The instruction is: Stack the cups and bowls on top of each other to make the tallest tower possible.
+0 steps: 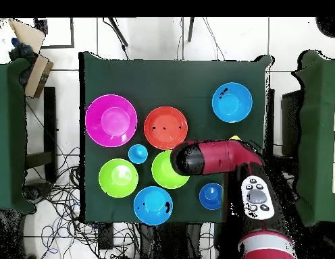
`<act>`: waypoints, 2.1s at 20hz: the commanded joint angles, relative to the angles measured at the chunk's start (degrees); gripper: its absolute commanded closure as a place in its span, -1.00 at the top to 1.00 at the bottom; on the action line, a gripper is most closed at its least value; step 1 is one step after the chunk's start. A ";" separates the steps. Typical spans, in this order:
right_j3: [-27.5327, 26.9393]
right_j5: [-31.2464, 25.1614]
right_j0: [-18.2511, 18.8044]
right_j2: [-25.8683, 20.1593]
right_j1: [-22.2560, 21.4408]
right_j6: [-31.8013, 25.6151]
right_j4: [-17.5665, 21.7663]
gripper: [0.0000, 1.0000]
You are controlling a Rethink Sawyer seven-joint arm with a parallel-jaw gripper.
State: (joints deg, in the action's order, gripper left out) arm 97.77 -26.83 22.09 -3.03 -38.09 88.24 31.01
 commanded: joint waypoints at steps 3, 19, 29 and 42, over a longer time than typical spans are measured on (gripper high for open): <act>12.35 7.91 1.89 -1.85 -3.90 0.74 6.10 1.00; 9.31 10.04 4.51 -3.43 -0.47 -2.21 13.61 1.00; 7.10 5.23 4.54 -5.02 -1.44 -2.62 14.62 1.00; 6.56 4.85 -2.45 -0.46 -0.83 4.88 13.79 1.00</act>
State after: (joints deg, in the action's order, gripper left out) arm 106.59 -20.94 24.23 -2.63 -41.97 88.24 42.14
